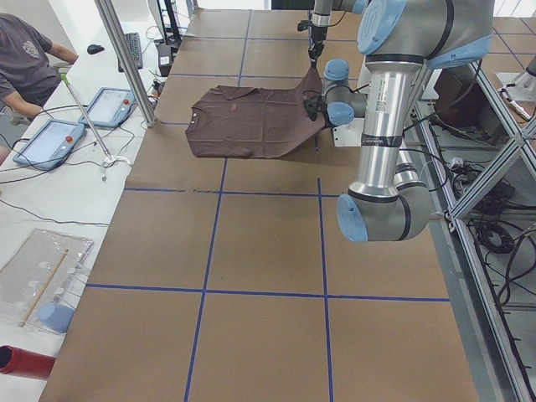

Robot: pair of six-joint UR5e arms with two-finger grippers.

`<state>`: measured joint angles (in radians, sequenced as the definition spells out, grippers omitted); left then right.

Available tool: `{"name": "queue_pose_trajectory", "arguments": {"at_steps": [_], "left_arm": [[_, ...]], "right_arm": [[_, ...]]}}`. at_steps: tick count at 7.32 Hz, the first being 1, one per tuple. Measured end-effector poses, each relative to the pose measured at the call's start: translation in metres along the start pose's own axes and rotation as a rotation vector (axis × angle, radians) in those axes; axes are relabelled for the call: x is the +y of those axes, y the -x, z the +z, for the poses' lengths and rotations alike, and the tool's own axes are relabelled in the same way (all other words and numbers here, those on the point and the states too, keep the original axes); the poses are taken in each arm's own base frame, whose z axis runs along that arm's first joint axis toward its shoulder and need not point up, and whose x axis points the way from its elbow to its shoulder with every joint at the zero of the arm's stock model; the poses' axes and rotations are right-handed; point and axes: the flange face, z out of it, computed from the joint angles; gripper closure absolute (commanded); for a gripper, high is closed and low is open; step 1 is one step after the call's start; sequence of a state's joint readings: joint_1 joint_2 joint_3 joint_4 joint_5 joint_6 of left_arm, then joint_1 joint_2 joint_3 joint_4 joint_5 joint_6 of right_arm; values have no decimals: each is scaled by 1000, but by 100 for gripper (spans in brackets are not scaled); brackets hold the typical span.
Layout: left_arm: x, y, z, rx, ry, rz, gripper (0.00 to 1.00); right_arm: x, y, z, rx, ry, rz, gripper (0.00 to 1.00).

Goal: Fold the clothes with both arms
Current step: 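Lift the hem with both grippers and fold it toward the collar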

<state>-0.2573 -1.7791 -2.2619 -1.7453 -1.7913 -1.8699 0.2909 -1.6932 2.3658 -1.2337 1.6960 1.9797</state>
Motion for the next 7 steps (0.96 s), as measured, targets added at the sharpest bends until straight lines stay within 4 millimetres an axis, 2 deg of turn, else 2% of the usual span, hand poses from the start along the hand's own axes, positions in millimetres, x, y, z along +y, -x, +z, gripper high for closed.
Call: {"name": "queue_pose_trajectory", "arguments": {"at_steps": [1,3,5,7], "left_arm": [[-36,-26,0,30,-71,-3,100],[-113,-74,5,57,-224,42,100],[-197,-93,21,91,-350,67,100],[-274,-117,58,111,-465,78,100]], "right_arm": [[-17,23,8,-38,-36,18,100],[-74,66,40,-62,-153,-30,100],[-147,112,73,-38,-269,-88,100],[-226,158,102,12,-362,-96,100]]}}
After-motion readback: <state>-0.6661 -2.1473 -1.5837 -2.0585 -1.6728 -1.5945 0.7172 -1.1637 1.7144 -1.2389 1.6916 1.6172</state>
